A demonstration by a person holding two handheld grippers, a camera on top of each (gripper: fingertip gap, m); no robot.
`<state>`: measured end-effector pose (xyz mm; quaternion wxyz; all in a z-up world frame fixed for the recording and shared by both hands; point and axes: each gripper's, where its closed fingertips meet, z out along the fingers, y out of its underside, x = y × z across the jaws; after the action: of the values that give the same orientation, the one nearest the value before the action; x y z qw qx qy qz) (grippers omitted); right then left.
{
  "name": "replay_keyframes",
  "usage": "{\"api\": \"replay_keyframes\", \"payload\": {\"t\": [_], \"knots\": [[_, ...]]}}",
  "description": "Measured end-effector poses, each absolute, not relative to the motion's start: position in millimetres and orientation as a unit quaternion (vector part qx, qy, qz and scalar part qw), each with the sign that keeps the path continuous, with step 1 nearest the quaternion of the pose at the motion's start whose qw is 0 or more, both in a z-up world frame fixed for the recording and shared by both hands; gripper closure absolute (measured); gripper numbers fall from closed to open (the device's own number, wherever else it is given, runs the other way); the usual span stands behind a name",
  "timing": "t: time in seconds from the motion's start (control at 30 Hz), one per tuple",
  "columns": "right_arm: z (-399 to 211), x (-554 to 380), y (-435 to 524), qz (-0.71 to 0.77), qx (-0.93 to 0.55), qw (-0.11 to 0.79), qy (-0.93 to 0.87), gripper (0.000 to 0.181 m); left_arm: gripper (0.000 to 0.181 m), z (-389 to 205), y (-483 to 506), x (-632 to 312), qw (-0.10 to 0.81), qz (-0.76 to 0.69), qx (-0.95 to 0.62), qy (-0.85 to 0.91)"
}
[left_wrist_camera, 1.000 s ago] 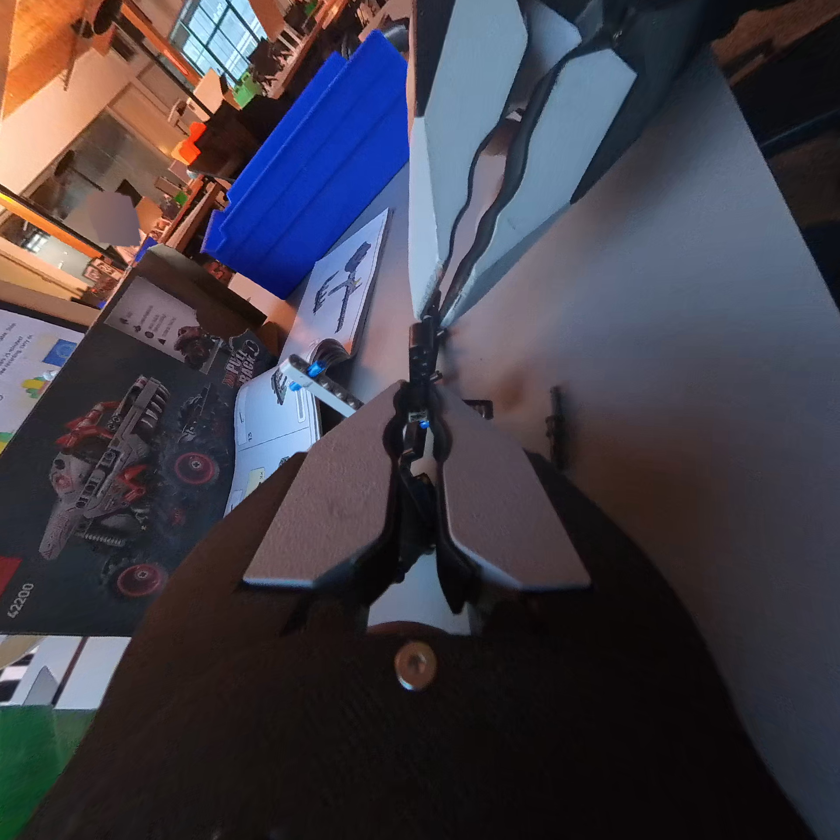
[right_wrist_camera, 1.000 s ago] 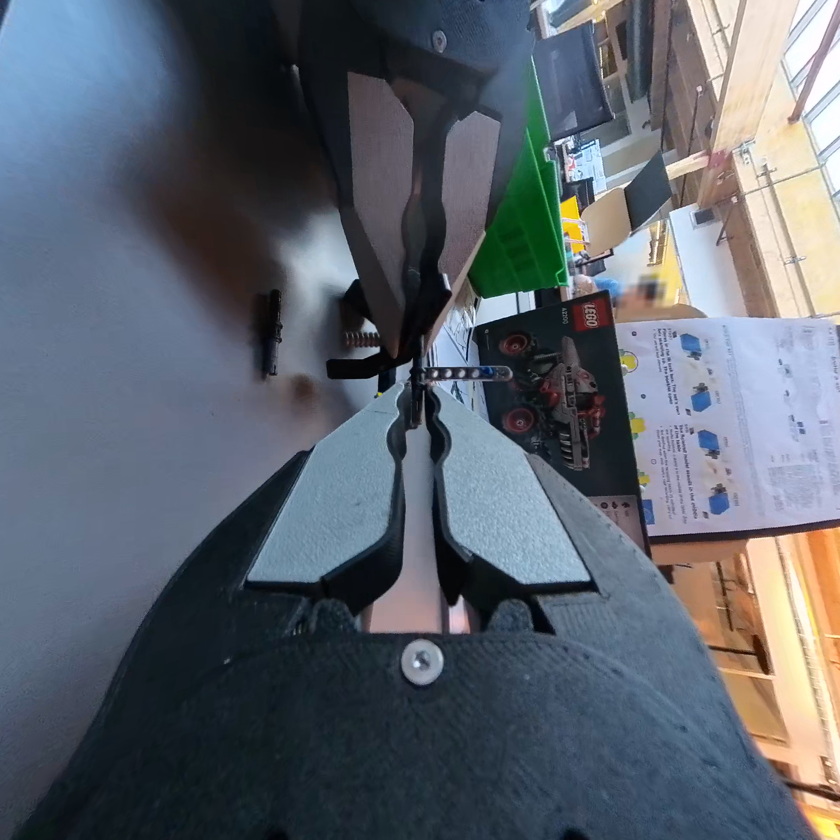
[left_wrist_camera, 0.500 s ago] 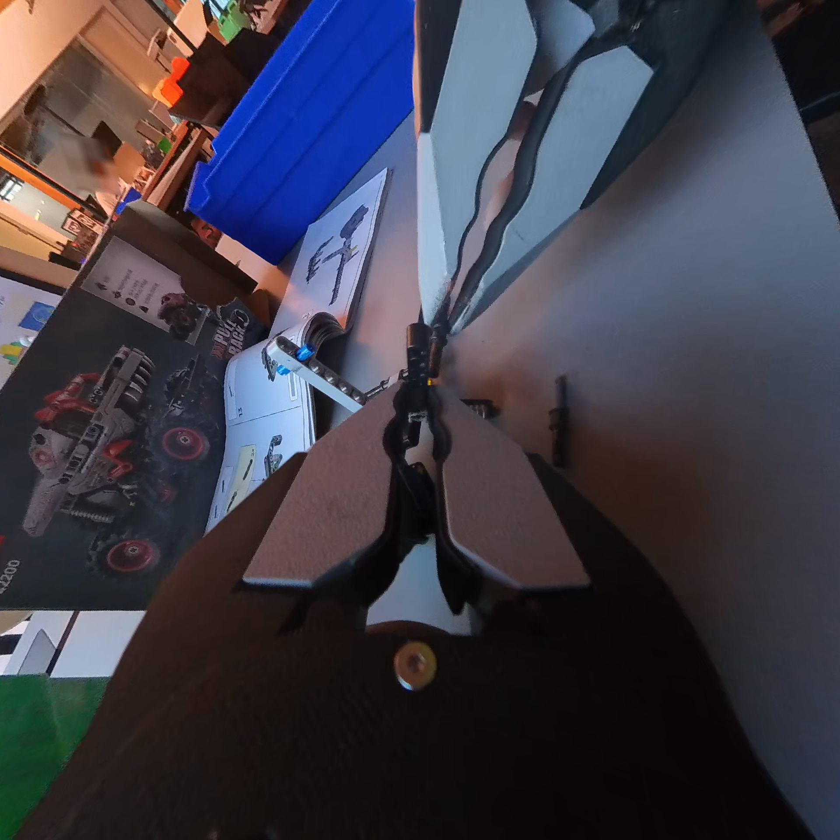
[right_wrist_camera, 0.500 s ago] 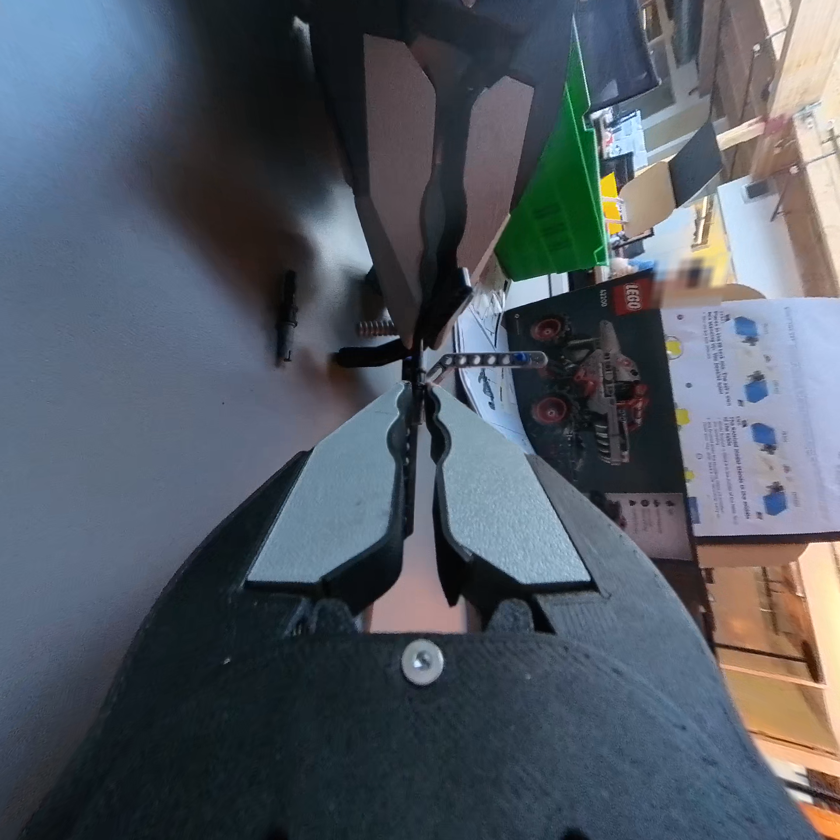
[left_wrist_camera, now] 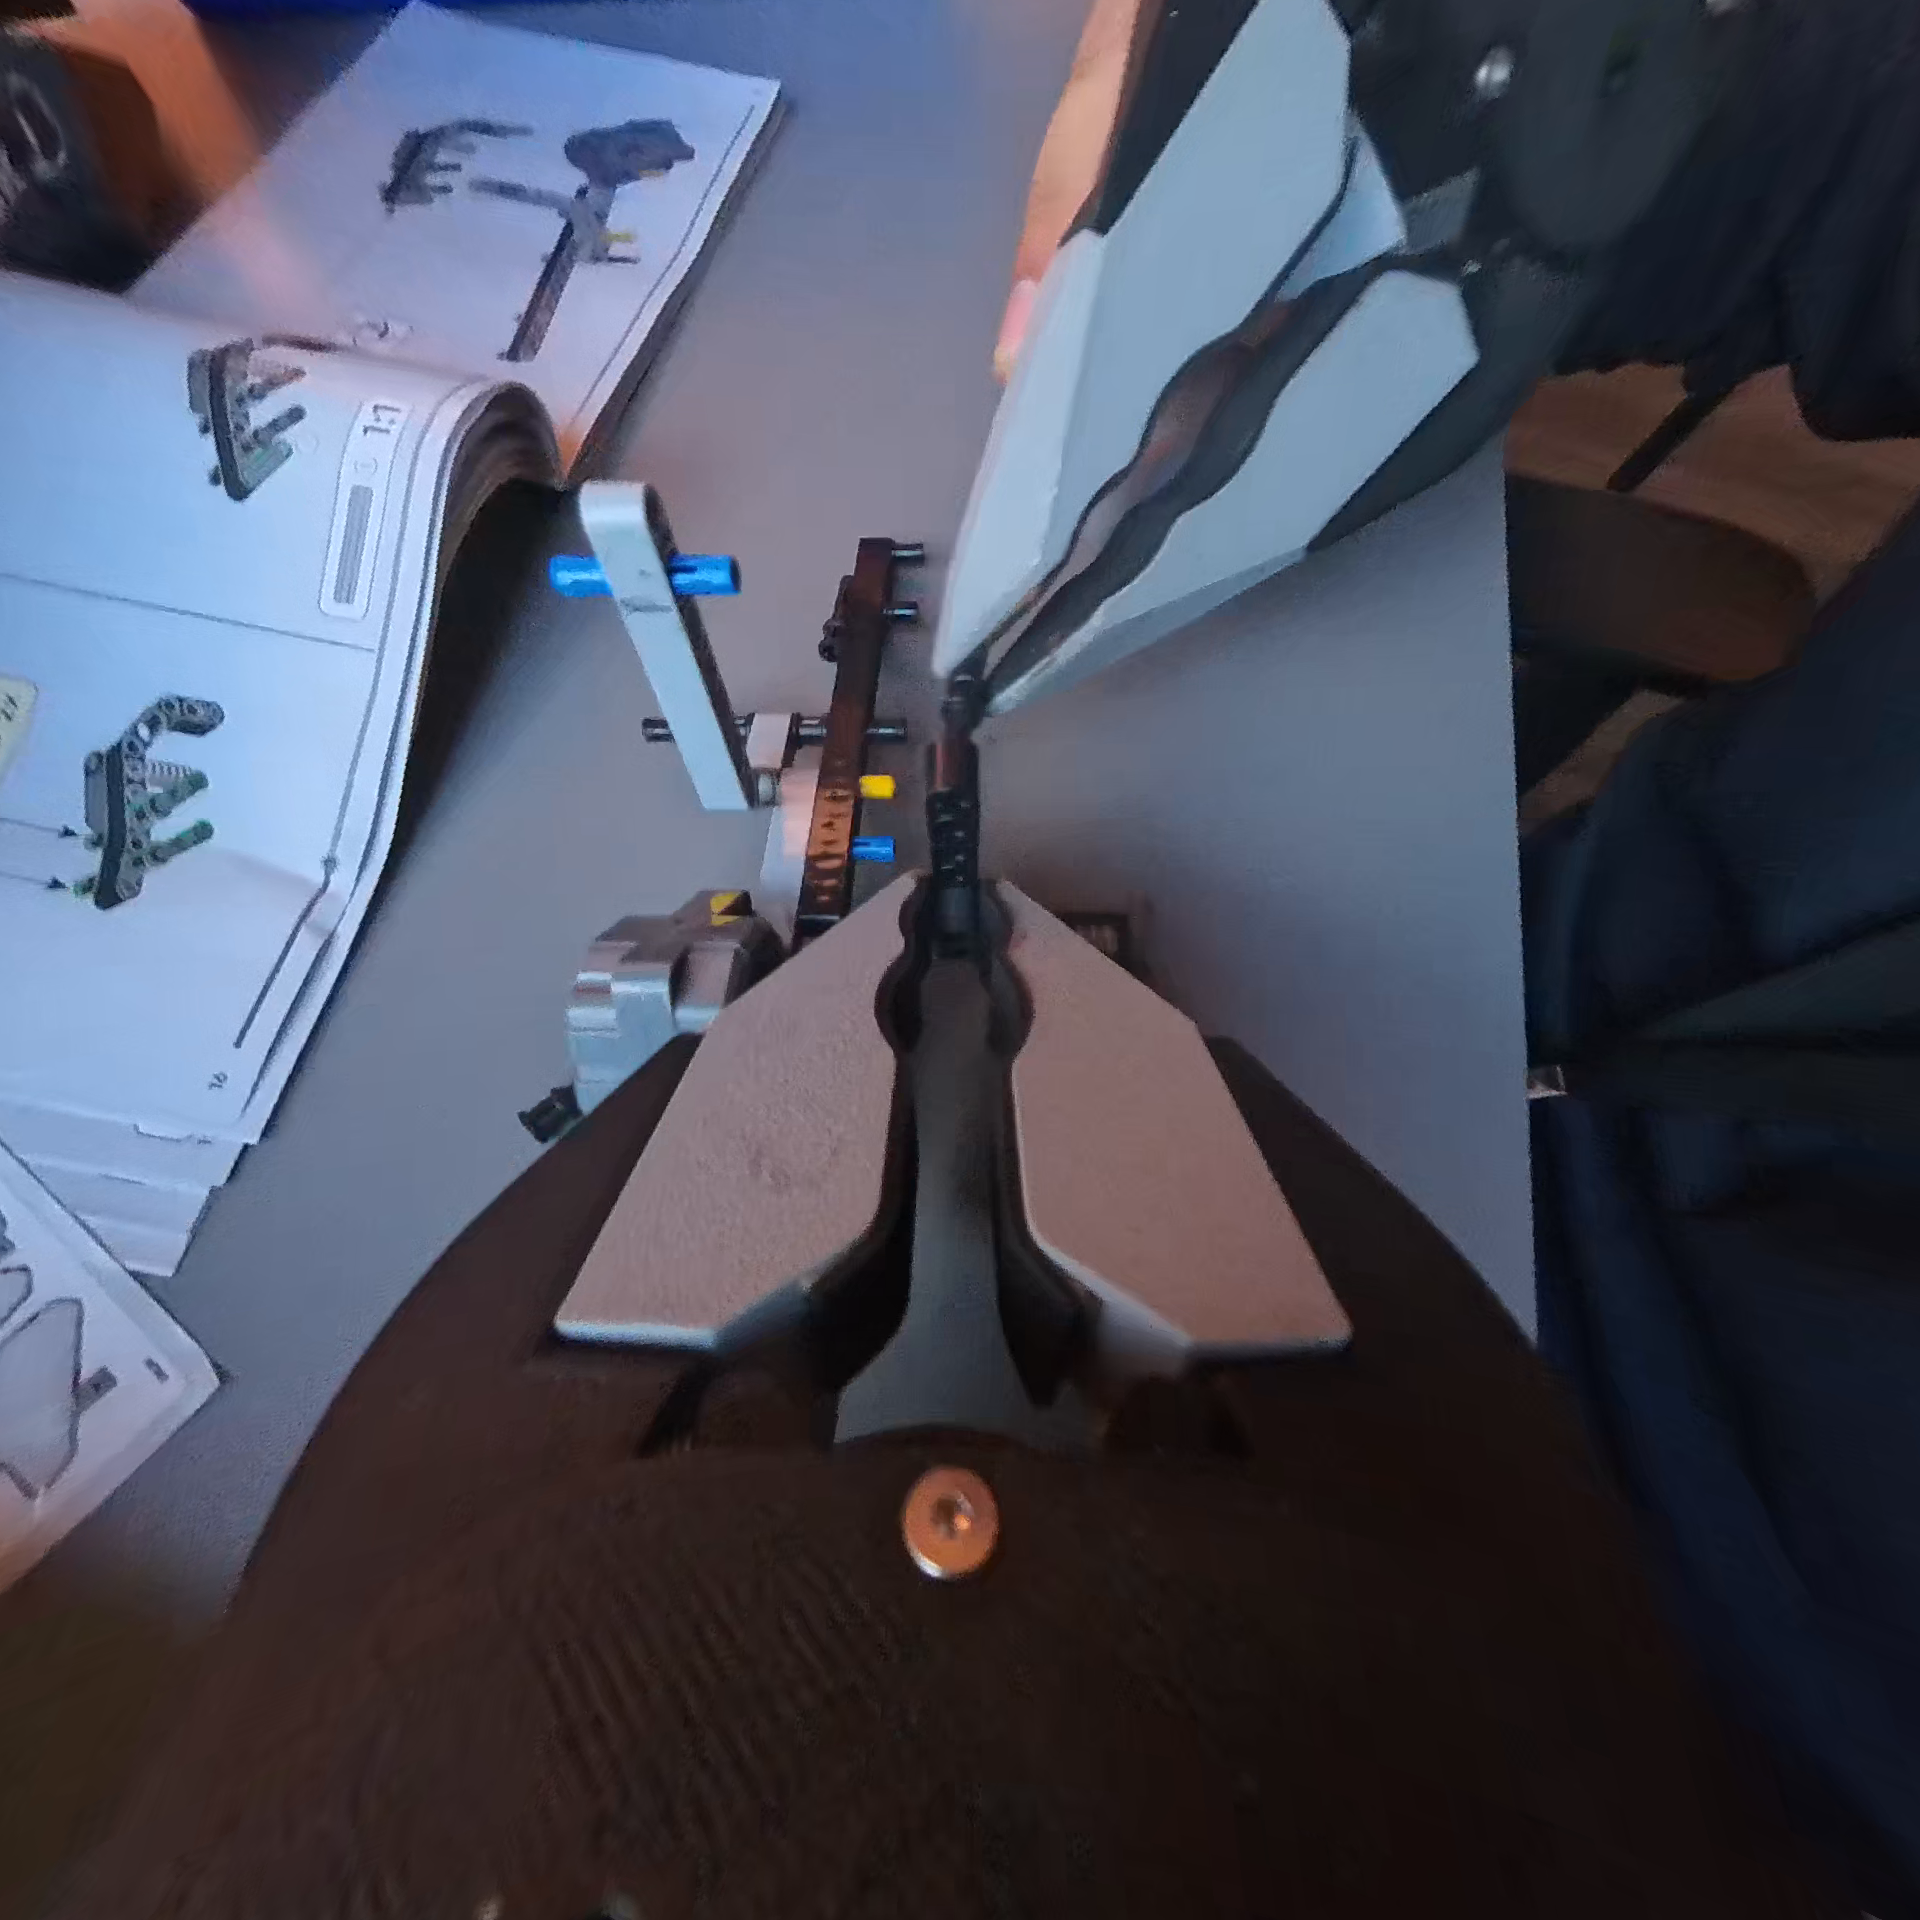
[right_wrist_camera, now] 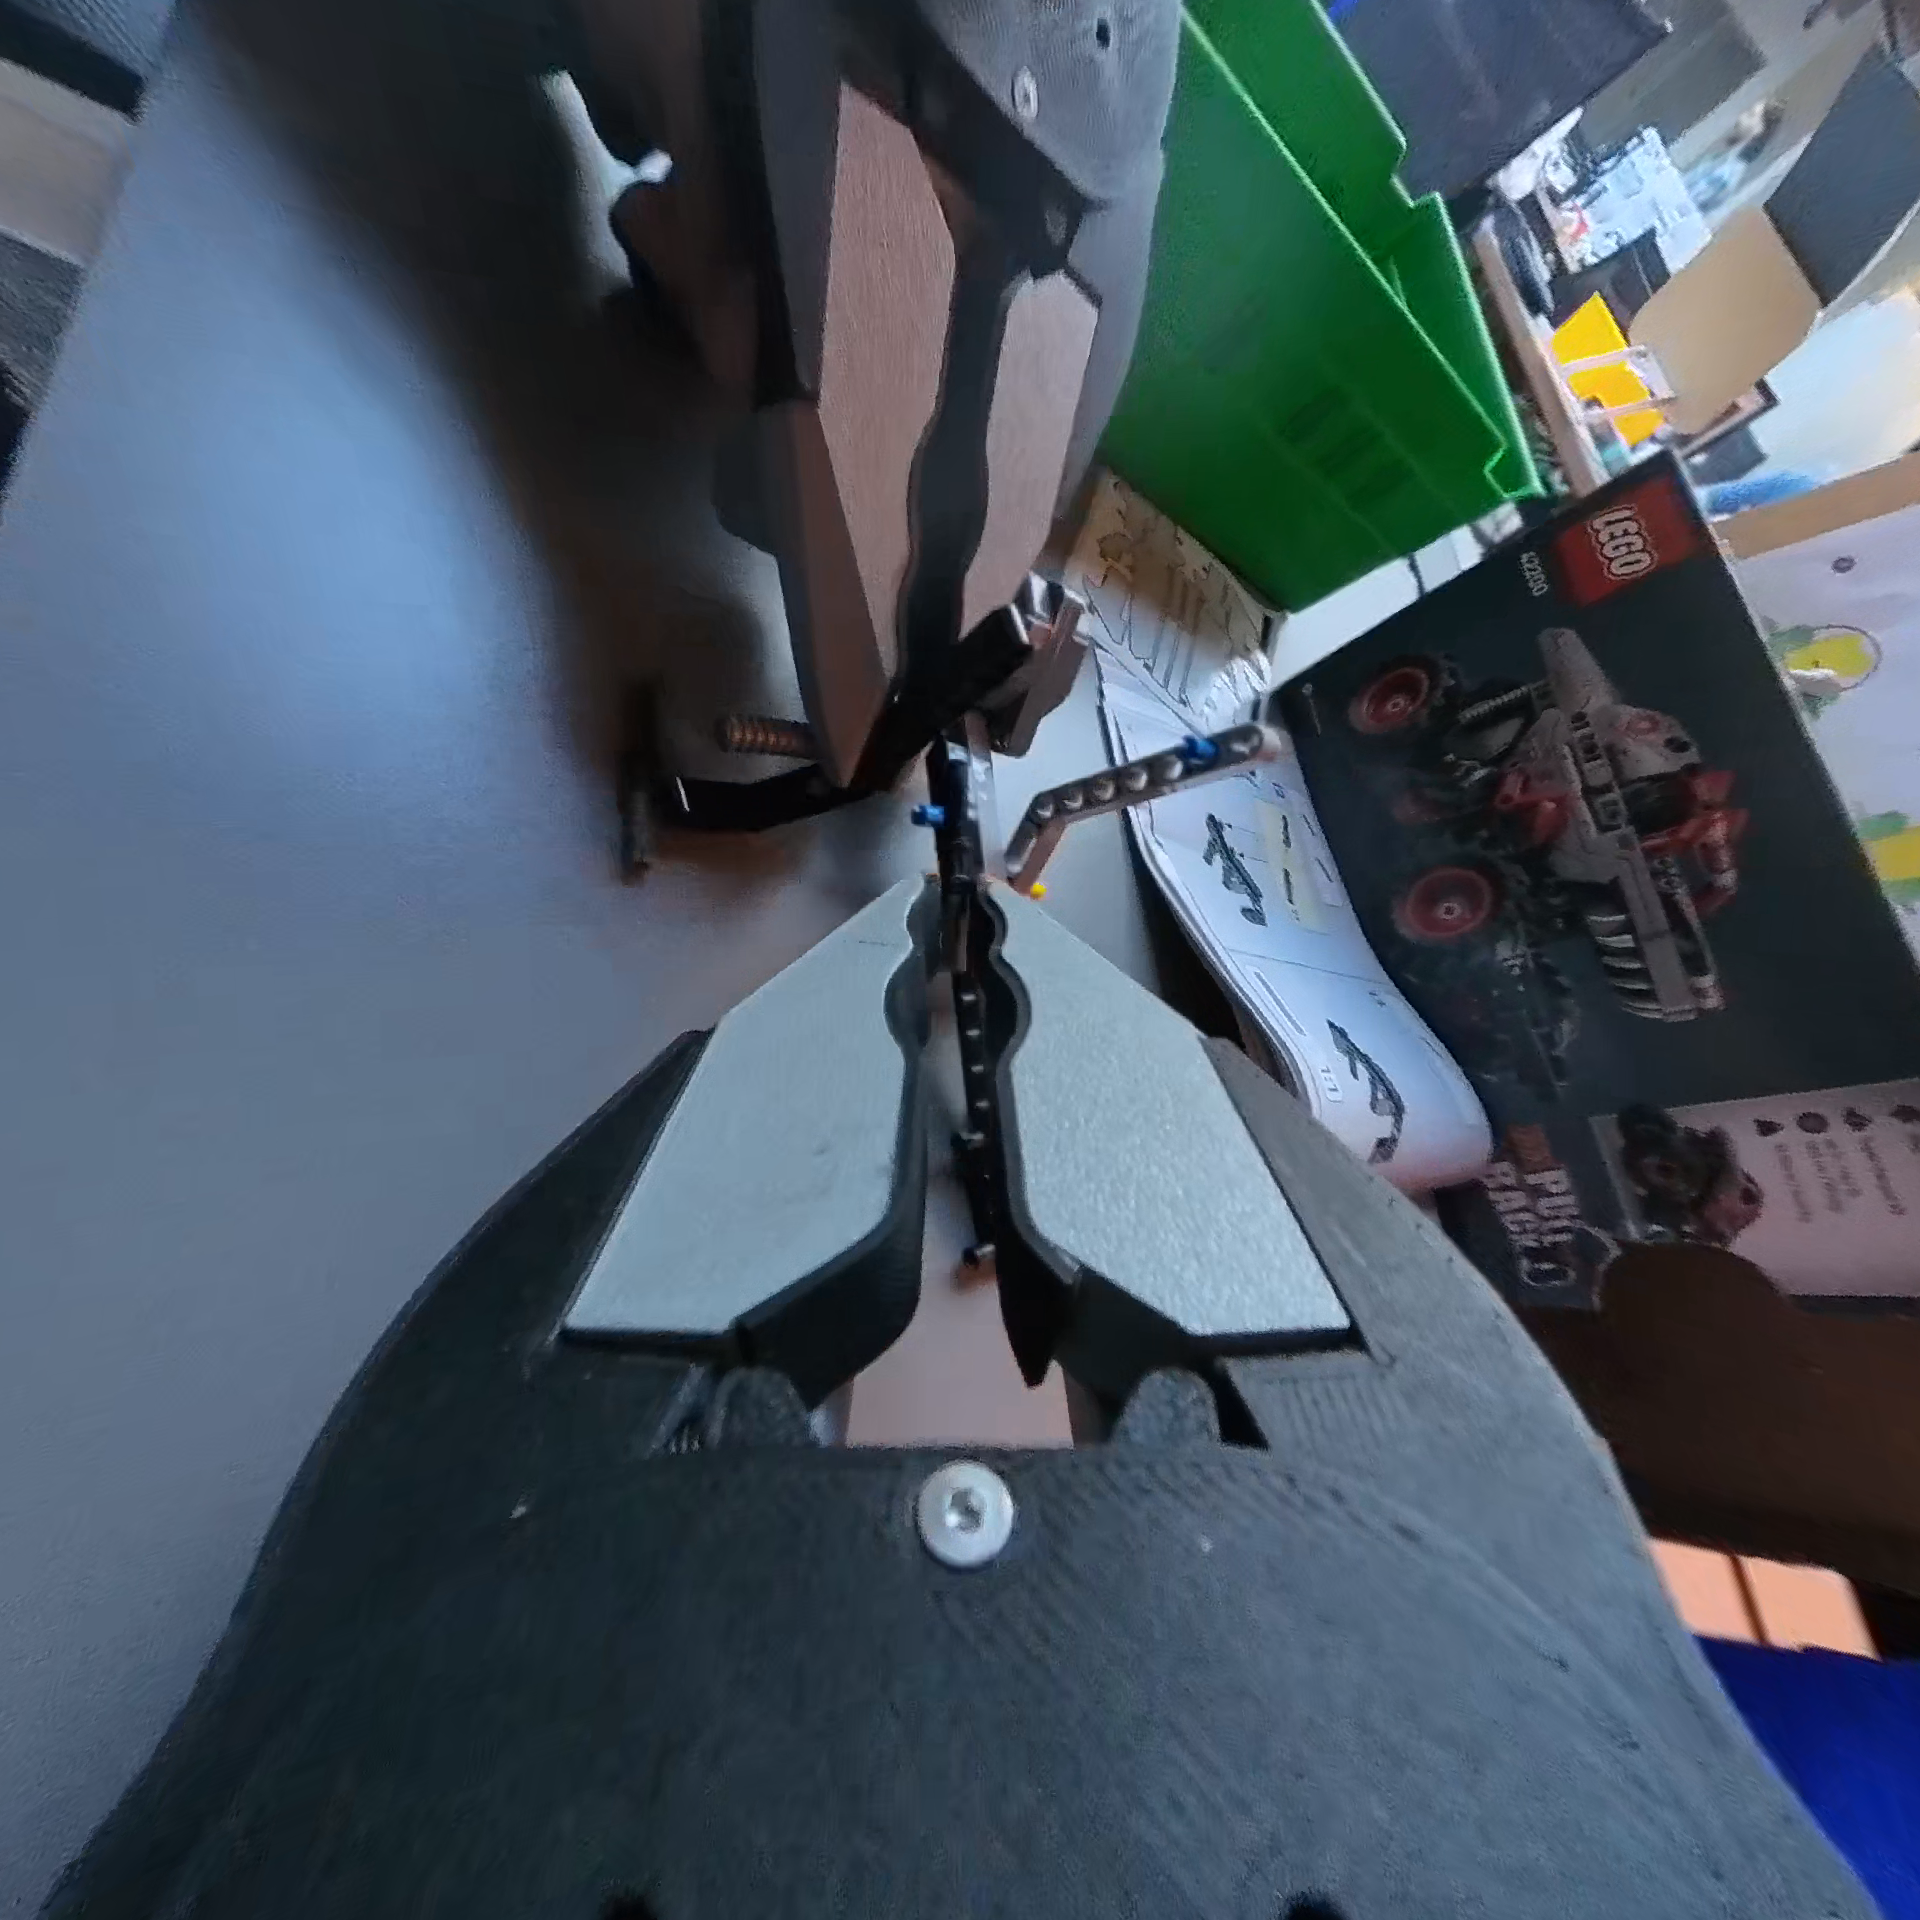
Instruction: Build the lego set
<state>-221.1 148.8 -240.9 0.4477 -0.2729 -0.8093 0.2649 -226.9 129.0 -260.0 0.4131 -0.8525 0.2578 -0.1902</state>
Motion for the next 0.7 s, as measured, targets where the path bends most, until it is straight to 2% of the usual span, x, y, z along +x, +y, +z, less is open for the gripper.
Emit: {"api": "replay_keyframes", "payload": {"t": [0.03, 0.33, 0.43, 0.7], "knots": [[-241, -221, 147, 0.273, -0.276, 0.441, -0.809, 0.180, 0.177, -260, 129, -227, 0.411, -0.193, -0.854, 0.254], [-251, -221, 143, 0.277, -0.281, 0.418, -0.818, 0.179, 0.177, -254, 129, -228, 0.426, -0.210, -0.846, 0.242], [-257, -221, 142, 0.273, -0.282, 0.407, -0.825, 0.179, 0.170, -254, 129, -230, 0.428, -0.202, -0.847, 0.241], [-257, -221, 139, 0.279, -0.282, 0.406, -0.823, 0.179, 0.176, -250, 129, -230, 0.435, -0.213, -0.842, 0.239]]}}
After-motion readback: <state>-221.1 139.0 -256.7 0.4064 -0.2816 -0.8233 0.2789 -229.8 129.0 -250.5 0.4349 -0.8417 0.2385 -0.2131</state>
